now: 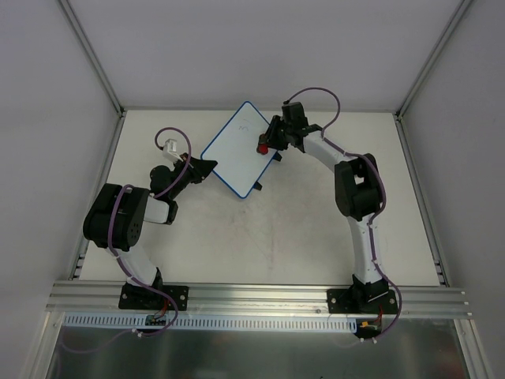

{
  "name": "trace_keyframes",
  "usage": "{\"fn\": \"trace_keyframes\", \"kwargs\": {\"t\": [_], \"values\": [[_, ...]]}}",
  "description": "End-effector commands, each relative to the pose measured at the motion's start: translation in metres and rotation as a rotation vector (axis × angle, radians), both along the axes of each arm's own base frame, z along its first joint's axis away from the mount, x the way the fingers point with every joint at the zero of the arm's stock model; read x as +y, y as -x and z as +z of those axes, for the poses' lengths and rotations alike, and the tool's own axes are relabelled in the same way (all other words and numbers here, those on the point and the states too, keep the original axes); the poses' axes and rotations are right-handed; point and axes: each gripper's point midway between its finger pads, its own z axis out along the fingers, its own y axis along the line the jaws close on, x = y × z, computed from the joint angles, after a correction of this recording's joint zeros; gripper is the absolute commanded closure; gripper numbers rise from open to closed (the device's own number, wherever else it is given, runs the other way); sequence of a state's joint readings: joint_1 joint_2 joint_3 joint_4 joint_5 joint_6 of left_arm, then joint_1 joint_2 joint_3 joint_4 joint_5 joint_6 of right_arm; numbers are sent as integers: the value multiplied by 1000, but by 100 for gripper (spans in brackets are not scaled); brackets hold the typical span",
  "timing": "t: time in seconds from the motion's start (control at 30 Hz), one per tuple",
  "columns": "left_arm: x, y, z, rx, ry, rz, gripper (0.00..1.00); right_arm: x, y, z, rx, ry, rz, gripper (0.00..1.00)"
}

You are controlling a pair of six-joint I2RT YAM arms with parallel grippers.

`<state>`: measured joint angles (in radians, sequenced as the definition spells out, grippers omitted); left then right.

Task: Erase the whiteboard

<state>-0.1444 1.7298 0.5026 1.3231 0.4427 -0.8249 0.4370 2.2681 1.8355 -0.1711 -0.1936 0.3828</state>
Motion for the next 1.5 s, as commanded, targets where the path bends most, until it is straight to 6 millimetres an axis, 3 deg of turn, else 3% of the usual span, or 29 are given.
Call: {"fn": "trace_keyframes", "kwargs": {"t": [0.0,0.13,0.43,0.63,0.73,0.97,1.23,1.47], "values": [[-20,15,79,-397,5,-104,100,-20,14,-39,120,54,-91,100],[-19,15,79,-399,2,-102,100,-28,13,-44,135,61,-116,100],[-20,19,77,-390,6,-108,100,-28,2,-28,88,60,-128,100],[-19,22,75,-387,2,-106,100,-46,1,-35,124,78,-192,100],[-19,22,75,-385,5,-105,100,-45,0,-33,125,61,-190,100],[-22,26,72,-368,13,-123,100,-9,-14,1,30,-3,-71,100],[-22,30,68,-351,19,-134,100,54,-20,69,-174,-61,127,100],[-23,30,67,-346,20,-141,100,102,-14,94,-257,-135,278,100]]}}
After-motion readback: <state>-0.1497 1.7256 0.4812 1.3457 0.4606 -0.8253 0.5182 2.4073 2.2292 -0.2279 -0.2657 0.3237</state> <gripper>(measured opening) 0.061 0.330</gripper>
